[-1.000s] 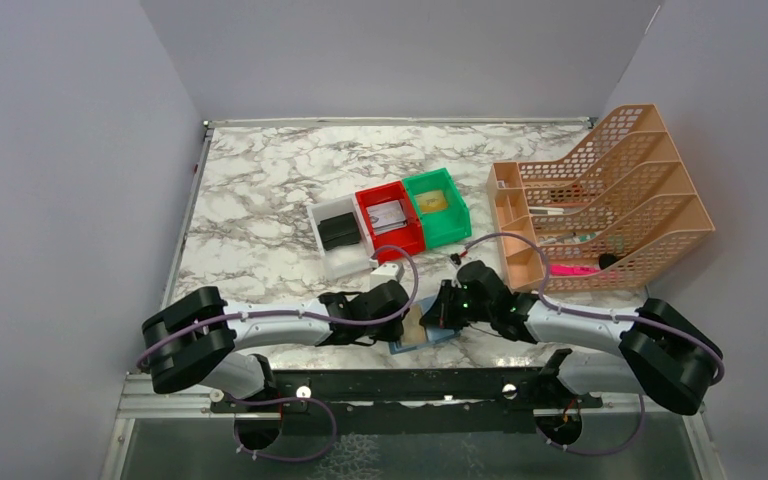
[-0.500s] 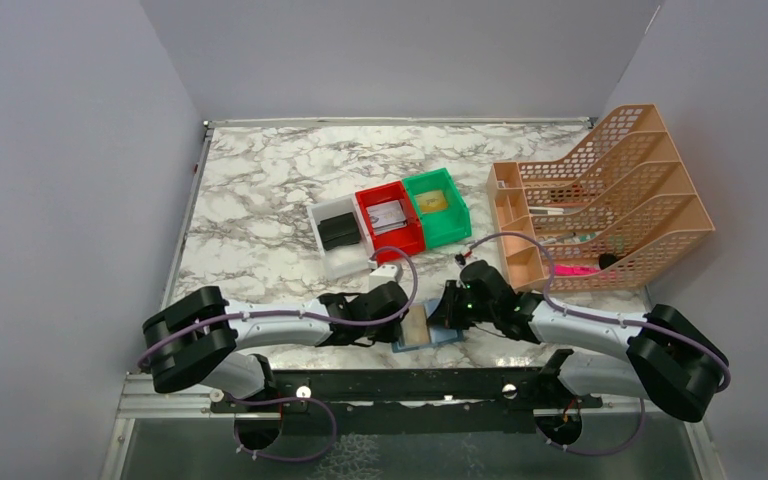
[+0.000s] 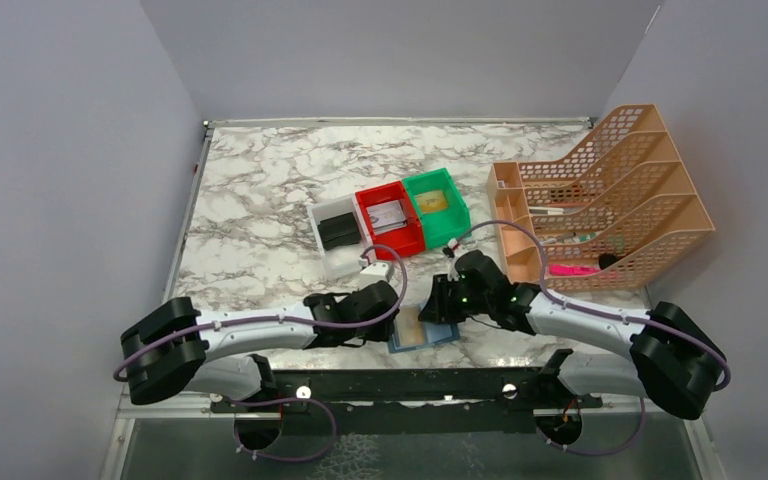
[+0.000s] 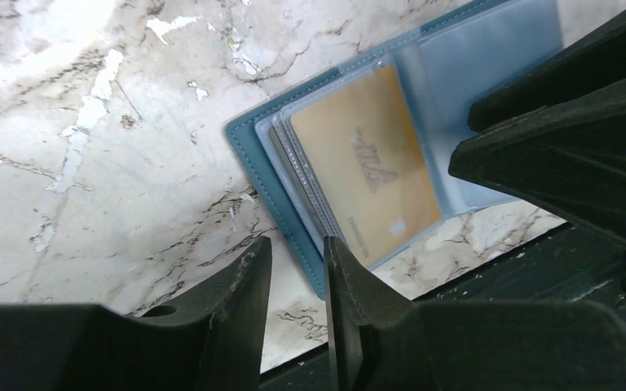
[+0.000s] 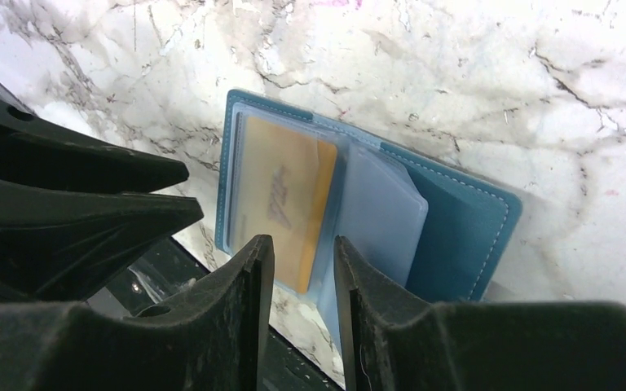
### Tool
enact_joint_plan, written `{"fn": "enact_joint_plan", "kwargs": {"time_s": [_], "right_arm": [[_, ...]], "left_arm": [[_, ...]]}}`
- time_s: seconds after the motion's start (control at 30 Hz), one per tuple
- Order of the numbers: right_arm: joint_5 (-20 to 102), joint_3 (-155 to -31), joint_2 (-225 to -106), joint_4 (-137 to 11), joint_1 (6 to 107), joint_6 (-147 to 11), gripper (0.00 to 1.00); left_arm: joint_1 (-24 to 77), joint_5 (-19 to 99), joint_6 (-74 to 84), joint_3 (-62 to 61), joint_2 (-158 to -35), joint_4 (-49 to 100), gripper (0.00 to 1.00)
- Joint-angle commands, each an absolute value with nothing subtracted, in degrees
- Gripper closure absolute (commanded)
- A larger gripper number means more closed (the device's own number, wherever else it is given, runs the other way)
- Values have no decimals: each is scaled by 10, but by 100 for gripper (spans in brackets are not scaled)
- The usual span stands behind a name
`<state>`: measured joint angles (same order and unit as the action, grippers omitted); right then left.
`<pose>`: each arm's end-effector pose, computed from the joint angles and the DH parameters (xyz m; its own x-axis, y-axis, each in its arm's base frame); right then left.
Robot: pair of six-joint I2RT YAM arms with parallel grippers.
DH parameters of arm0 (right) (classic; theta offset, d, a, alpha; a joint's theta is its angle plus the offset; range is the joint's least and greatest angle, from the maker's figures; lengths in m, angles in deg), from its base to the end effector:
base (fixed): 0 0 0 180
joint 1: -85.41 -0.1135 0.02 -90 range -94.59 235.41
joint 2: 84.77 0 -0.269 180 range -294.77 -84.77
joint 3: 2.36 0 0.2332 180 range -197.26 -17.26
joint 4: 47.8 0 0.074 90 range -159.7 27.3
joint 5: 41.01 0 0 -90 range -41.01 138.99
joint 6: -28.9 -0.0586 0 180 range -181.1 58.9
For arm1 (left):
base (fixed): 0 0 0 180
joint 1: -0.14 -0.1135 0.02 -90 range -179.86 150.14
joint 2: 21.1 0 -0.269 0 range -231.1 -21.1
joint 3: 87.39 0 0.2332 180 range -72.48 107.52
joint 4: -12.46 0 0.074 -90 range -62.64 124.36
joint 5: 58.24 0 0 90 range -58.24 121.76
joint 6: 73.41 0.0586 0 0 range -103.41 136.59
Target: Take the credit cards out of the card holder
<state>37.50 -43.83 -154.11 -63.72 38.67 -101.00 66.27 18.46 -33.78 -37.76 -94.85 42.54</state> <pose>0.1465 0.1727 0.1652 -0.8848 -0.0230 -0.4654 -0.3189 0.7581 0.5688 0.1071 -0.2087 0.1702 -0.8528 0.0750 -0.5168 0.2801 0.9009 -0.3315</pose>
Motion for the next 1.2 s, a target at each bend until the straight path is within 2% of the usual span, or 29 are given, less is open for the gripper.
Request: {"fn": "enact_joint_plan", "kwargs": {"time_s": [0.0, 0.5, 0.77, 0.83, 1.0, 1.17], "right_arm": [[387, -472, -1542, -680, 381, -972, 61], [571, -579, -1651, -785, 257, -995, 54], [633, -618, -1712, -832, 215, -1031, 55], [644, -622, -1728, -842, 215, -1040, 58], [656, -637, -1762, -859, 204, -1051, 75], [687, -656, -1784, -885, 190, -1068, 87]], "left_arm": [[663, 141, -348, -393, -899, 433, 65], [634, 142, -360, -424, -853, 445, 57], [629, 141, -367, -438, -826, 444, 55], [628, 142, -367, -442, -822, 443, 55], [626, 145, -372, -452, -815, 442, 55], [625, 146, -373, -456, -813, 437, 55]]}}
